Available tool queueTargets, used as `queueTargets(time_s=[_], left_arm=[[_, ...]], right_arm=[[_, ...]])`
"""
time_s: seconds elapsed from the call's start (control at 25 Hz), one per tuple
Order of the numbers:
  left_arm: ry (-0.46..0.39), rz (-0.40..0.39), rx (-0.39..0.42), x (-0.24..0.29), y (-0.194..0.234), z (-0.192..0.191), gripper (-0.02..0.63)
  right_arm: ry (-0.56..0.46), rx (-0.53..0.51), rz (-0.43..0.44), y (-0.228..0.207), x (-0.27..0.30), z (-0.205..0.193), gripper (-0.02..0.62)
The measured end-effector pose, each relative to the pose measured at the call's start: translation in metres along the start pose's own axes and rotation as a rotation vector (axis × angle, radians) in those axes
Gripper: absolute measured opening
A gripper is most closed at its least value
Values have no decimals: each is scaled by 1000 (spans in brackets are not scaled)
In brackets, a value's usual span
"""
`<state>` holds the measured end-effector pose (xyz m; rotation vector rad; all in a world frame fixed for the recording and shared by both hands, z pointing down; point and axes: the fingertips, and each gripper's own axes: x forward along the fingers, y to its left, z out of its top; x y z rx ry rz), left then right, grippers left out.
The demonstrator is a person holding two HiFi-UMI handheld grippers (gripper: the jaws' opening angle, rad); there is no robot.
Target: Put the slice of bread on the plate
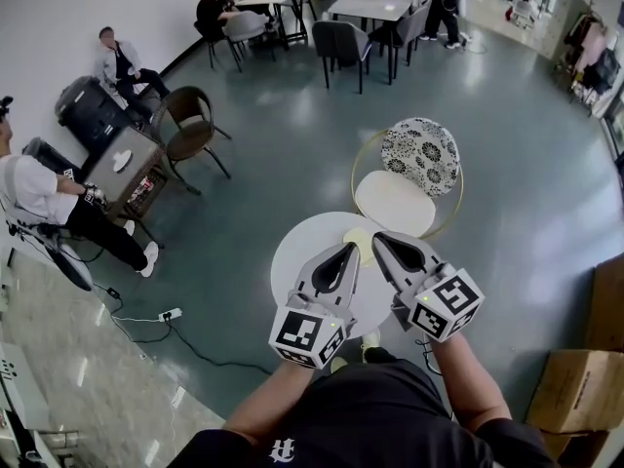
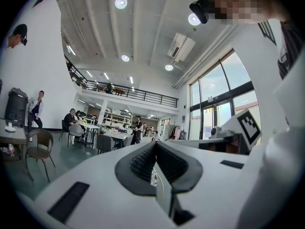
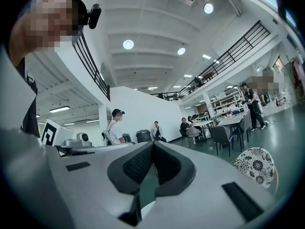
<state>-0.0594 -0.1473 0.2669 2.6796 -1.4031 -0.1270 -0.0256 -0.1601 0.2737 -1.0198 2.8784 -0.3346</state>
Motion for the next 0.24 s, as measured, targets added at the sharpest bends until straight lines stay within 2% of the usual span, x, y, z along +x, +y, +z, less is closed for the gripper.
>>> queueTargets(time_s=[0.24], left_arm=[[-4,5,-1,2,9,1,7]], right_arm=[[3,-5,7,-1,10,-1,6]])
